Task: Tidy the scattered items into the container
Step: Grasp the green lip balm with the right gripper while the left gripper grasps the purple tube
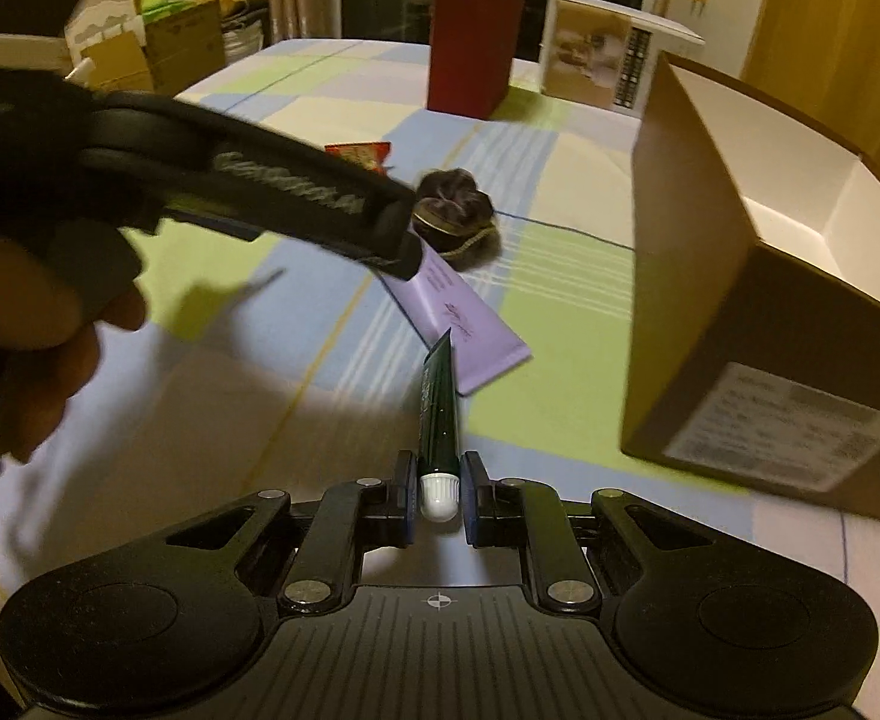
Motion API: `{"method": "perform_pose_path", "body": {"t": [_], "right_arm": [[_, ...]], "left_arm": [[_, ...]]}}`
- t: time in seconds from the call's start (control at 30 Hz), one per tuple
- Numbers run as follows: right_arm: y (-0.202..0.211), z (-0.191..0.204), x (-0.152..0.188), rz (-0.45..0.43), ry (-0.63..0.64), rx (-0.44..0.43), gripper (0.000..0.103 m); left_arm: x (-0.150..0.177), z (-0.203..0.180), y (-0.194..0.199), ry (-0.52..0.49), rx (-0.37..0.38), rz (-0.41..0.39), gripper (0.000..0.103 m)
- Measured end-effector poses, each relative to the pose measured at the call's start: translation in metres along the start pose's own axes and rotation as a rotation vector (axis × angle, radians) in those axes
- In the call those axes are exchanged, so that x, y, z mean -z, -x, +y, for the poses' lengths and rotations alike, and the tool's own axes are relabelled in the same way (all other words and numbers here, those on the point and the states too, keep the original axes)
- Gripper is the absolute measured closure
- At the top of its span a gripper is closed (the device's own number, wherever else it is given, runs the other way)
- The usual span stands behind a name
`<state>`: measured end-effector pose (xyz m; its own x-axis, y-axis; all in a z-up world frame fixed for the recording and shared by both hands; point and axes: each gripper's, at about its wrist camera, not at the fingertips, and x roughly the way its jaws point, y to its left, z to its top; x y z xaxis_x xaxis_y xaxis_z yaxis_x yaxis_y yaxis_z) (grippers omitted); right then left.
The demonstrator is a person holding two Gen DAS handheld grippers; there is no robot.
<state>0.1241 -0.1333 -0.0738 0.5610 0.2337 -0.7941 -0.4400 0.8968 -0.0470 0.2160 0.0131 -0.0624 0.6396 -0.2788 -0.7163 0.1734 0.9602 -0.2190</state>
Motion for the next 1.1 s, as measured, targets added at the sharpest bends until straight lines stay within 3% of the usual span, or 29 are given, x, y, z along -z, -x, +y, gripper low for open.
{"method": "perform_pose_path", "body": {"t": [0.27,0.43,0.73,0.87,0.93,1.07,1.1], "right_arm": [[0.003,-0.012,-0.001,0.007,-0.049,0.017,0.086],[0.001,-0.017,-0.002,0.018,-0.063,0.022,0.086],[0.003,-0.024,-0.001,0.021,-0.101,0.053,0.086],[0.007,-0.029,0.0,0.022,-0.124,0.063,0.086],[0.007,-0.031,0.0,0.021,-0.132,0.065,0.086],[0.006,-0.034,-0.002,0.021,-0.14,0.065,0.086],[0.006,-0.033,-0.002,0.02,-0.139,0.063,0.086]], "left_arm": [[-0.011,-0.018,-0.027,-0.098,0.018,-0.015,0.006],[-0.015,-0.021,-0.037,-0.181,0.103,-0.03,0.006],[-0.003,-0.019,-0.033,-0.18,0.166,0.089,0.01],[0.0,-0.024,-0.025,-0.222,0.143,0.088,0.012],[-0.002,-0.027,-0.027,-0.251,0.131,0.089,0.026],[0.002,-0.037,-0.035,-0.329,0.098,0.117,0.04],[0.004,-0.038,-0.037,-0.345,0.089,0.122,0.048]]}}
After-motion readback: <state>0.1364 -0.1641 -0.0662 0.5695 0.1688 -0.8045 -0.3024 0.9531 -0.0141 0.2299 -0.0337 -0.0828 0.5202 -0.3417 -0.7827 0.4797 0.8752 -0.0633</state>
